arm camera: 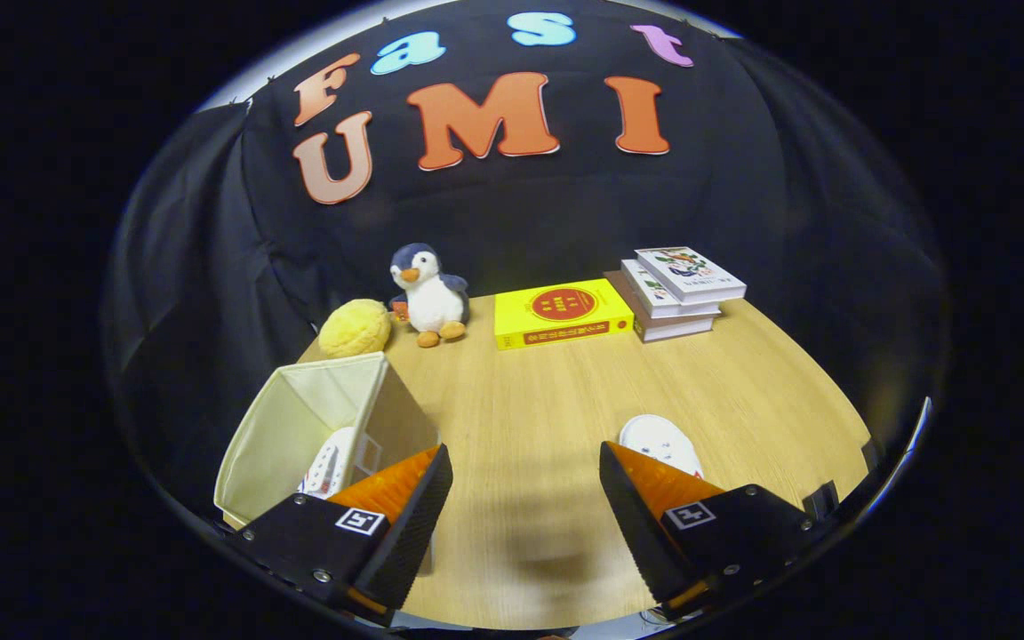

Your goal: Open the storage box then place both shoes into the box .Put the left shoe in first, then the right shoe, with the right side of both shoes facing outward in a uniform manner.

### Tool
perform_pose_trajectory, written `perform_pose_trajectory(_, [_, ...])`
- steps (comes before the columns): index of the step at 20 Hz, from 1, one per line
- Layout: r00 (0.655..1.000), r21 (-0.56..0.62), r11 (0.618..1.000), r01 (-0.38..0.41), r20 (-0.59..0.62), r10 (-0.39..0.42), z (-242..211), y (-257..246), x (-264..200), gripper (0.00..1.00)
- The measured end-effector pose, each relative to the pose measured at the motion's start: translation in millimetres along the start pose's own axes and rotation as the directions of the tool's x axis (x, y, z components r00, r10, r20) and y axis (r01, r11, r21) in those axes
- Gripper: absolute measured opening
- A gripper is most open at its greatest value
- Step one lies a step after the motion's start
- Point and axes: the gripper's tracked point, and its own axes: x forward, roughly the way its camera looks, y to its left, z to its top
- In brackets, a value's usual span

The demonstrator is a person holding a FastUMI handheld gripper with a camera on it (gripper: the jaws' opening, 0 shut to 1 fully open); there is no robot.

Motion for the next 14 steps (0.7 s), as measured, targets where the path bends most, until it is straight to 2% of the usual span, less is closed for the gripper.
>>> perform_pose_trajectory(7, [0.984, -0.002, 0.986, 0.165, -0.064, -0.165, -38.8, -113.9, 13.0, 0.99])
perform_pose_trajectory(14, [0.965, 0.002, 0.978, 0.21, -0.158, -0.207, -78.4, -164.3, 27.6, 0.99])
